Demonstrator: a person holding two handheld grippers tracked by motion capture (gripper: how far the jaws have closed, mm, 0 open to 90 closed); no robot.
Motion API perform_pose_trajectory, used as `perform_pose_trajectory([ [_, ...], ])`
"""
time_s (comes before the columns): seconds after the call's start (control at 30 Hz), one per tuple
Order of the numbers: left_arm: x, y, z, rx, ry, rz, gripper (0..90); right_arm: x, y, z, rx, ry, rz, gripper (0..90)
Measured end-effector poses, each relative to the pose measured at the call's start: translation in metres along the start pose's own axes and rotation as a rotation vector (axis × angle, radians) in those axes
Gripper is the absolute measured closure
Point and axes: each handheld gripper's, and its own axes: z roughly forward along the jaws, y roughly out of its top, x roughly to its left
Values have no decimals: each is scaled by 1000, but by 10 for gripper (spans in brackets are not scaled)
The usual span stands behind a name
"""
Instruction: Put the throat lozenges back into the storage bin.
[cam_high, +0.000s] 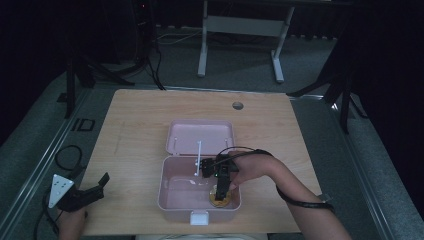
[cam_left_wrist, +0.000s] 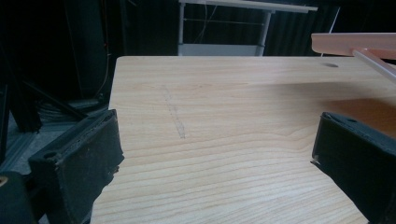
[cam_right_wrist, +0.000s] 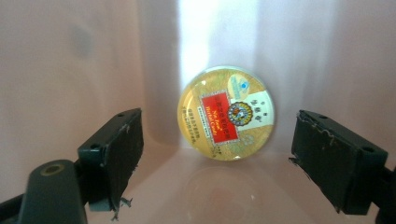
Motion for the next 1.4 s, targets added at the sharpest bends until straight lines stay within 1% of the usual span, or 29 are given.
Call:
perform_pose_trajectory([
  [0.07,0,0,0,0,0,-1,20,1,-6,-12,-35,-2,1,127],
  [0.1,0,0,0,0,1,-1,20,1,-6,-12,-35,-2,1,127],
  [0.17,0,0,0,-1,0,-1,20,2,-15,-25,-78,-20,14,126],
  [0.27,0,0,0,-2,1,-2,20,1,-32,-44,-146,-47,52,125],
  [0.33,0,0,0,-1,2,-1,20,1,-42,-52,-189,-72,63,125],
  [0.4,0,0,0,0,2,0,20,0,-57,-60,-232,-101,83,125],
  [0.47,0,0,0,0,2,0,20,-1,-71,-65,-264,-125,104,125],
  [0.53,0,0,0,1,2,1,20,-3,-84,-66,-284,-153,127,125],
  [0.57,0,0,0,0,2,0,20,-5,-98,-64,-303,-178,146,125],
  [0.6,0,0,0,2,1,1,20,-5,-98,-64,-303,-178,146,125],
  [0.7,0,0,0,3,0,1,19,-8,-116,-57,-332,-202,179,120],
  [0.73,0,0,0,4,0,2,20,-10,-121,-54,-343,-206,187,120],
  [0.8,0,0,0,3,0,1,20,-12,-130,-48,-363,-228,198,120],
  [0.87,0,0,0,4,0,1,19,-15,-141,-38,-392,-241,225,120],
  [0.9,0,0,0,4,0,1,20,-19,-151,-29,-413,-268,244,120],
  [0.93,0,0,0,4,0,2,20,-19,-151,-29,-413,-268,244,120],
  [0.97,0,0,0,4,0,3,20,-20,-154,-26,-425,-276,260,120],
  [1.0,0,0,0,4,0,2,20,-22,-160,-20,-444,-286,279,120],
  [1.03,0,0,0,4,0,3,20,-25,-166,-13,-467,-292,315,120],
  [1.1,0,0,0,4,-1,3,20,-30,-175,-2,-489,-310,358,116],
  [1.17,0,0,0,4,0,3,20,-33,-185,11,-505,-342,402,114],
  [1.27,0,0,0,4,-1,3,20,-39,-202,30,-572,-399,479,114],
  [1.33,0,0,0,4,-1,2,20,-42,-213,41,-612,-418,525,114],
  [1.4,0,0,0,4,0,2,20,-43,-222,49,-650,-455,568,114],
])
